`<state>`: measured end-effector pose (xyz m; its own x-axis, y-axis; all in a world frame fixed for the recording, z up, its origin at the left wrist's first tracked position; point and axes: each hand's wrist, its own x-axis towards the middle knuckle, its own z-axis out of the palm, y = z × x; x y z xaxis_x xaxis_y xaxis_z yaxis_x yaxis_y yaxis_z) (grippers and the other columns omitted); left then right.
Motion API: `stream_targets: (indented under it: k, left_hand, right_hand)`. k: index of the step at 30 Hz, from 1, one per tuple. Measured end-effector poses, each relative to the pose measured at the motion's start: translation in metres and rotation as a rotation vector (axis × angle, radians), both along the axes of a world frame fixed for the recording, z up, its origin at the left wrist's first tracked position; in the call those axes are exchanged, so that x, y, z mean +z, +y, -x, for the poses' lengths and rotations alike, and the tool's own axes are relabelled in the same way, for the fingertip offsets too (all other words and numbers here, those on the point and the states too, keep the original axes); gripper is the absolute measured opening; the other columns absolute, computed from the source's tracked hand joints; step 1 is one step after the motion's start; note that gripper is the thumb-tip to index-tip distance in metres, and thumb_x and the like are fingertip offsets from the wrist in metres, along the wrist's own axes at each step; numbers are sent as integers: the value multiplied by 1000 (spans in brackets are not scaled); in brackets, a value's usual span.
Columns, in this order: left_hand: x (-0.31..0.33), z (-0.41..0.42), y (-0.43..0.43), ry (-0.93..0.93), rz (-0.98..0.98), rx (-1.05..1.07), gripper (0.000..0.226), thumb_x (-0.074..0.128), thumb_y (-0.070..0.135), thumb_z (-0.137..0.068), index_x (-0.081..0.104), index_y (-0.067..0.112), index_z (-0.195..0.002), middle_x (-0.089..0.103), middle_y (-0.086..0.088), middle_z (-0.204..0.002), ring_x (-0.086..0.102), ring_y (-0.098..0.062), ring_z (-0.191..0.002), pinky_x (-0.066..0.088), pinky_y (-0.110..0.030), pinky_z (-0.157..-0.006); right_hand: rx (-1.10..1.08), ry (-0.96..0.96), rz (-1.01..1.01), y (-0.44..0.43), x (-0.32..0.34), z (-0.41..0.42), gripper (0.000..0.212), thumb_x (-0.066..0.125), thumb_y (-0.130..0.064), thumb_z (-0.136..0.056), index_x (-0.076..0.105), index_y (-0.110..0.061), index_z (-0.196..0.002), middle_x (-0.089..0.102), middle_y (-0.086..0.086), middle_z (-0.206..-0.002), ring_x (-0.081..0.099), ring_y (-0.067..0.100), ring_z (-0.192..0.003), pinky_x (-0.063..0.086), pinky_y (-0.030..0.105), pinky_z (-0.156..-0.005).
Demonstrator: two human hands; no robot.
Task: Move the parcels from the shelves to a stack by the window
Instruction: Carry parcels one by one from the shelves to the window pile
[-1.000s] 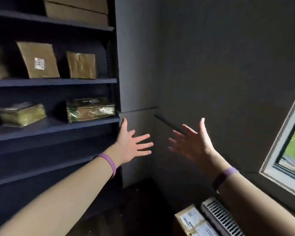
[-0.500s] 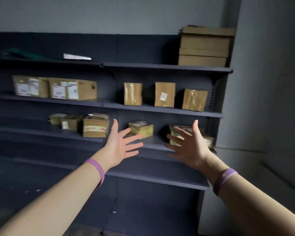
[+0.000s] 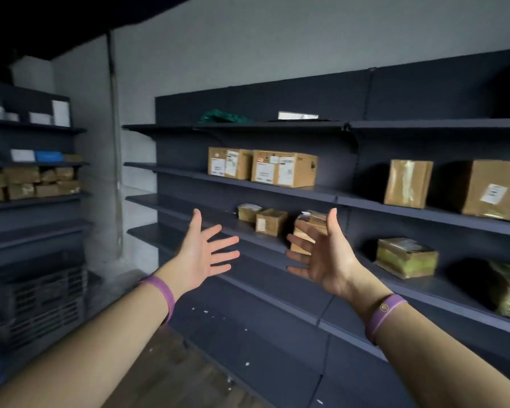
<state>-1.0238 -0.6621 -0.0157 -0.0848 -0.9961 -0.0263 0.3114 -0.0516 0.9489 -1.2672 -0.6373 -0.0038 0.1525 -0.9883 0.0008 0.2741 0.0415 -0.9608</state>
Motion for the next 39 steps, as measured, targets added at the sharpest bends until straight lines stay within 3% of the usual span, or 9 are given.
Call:
stream_targets:
  k: [5,9,14,20,25,35,39]
  left_hand:
    - [-2,-78,-35,-11,9,116,82,19,80,-88,39,27,-148,72,-5,-117,69,-31,-104,50,-49,-92]
    - [-15,-118,-63,-58,-16,175,83,17,82,-87,39,30,-148,73,-2,-115,71,-29,-101,51,-45,-81]
    - [-33,-150,-112,-98,-47,233,84,14,81,-87,40,28,-147,72,-3,-115,69,-28,-101,50,-42,-81]
    - [-29,-170,-199,-118,-40,301,84,12,78,-89,38,26,-148,68,-7,-123,65,-31,-108,48,-42,-87]
    - [-12,-184,-284,-168,-7,330,82,11,76,-90,37,25,-150,65,-7,-129,64,-31,-112,42,-48,-105]
    - [6,-220,-417,-156,15,372,84,9,79,-88,41,27,-146,65,-6,-128,65,-29,-109,43,-46,-100]
    - [9,-224,-479,-164,5,342,84,11,82,-86,44,29,-144,70,-3,-120,68,-27,-105,50,-41,-81]
  right_hand:
    - [74,19,21,-61,0,-68,93,16,-86,-84,36,-27,-153,35,9,-160,28,40,-147,27,62,-116]
    - [136,27,13,-110,-6,-108,92,19,-86,-84,36,-28,-153,34,8,-160,28,39,-147,28,61,-114]
    - [203,14,-14,-183,-21,-141,91,19,-86,-84,38,-29,-152,36,9,-159,30,39,-146,30,60,-113]
    - [271,12,5,-293,-23,-172,90,20,-86,-84,38,-30,-151,36,8,-159,31,38,-146,31,58,-112]
    - [312,-12,24,-396,-6,-188,88,20,-85,-85,40,-29,-150,37,8,-158,33,37,-144,32,56,-109]
    - [324,7,87,-531,12,-215,85,20,-81,-88,38,-28,-152,38,-2,-158,32,30,-147,27,53,-117]
    - [258,28,103,-580,15,-216,83,20,-80,-90,40,-28,-151,40,-6,-157,32,25,-147,23,52,-119]
